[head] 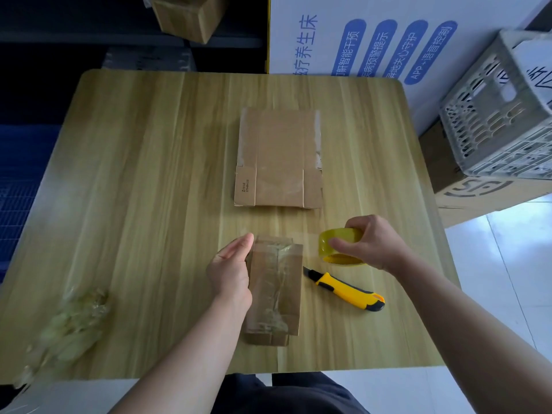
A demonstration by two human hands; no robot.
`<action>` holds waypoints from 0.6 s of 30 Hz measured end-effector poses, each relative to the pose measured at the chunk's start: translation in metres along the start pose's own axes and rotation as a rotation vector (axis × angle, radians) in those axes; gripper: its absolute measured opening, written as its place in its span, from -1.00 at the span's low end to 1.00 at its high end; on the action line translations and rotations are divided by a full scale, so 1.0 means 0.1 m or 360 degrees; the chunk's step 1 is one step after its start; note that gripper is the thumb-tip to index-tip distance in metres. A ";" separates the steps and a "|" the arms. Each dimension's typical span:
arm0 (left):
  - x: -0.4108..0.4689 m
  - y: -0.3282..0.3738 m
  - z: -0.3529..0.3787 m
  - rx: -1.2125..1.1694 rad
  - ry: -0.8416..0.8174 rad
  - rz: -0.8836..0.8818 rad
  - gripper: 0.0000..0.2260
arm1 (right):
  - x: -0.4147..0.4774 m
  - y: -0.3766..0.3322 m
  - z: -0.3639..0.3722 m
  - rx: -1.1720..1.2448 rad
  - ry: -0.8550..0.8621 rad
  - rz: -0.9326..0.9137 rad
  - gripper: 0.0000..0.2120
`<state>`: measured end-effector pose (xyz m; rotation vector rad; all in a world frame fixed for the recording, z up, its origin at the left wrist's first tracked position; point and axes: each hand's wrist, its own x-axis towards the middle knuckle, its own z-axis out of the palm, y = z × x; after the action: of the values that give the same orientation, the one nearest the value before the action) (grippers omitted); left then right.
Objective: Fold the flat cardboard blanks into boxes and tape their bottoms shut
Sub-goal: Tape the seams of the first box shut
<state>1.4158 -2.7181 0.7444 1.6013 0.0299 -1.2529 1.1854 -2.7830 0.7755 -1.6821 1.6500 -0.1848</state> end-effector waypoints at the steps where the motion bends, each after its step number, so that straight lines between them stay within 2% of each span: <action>1: 0.01 -0.01 -0.01 0.0009 -0.0001 0.0001 -0.88 | 0.00 0.00 0.00 -0.0002 -0.0003 0.0001 -0.64; 10: 0.08 -0.10 -0.04 0.0033 0.0042 -0.0018 -0.87 | 0.00 0.00 0.08 -0.0127 -0.0027 0.0035 -0.62; 18: 0.11 -0.14 -0.05 0.0274 0.0146 0.0104 -0.88 | 0.02 0.02 0.21 -0.0183 -0.0048 0.0092 -0.64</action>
<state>1.4161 -2.7146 0.7266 1.7928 -0.0738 -1.1567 1.1963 -2.7758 0.7592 -1.7113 1.7128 -0.0367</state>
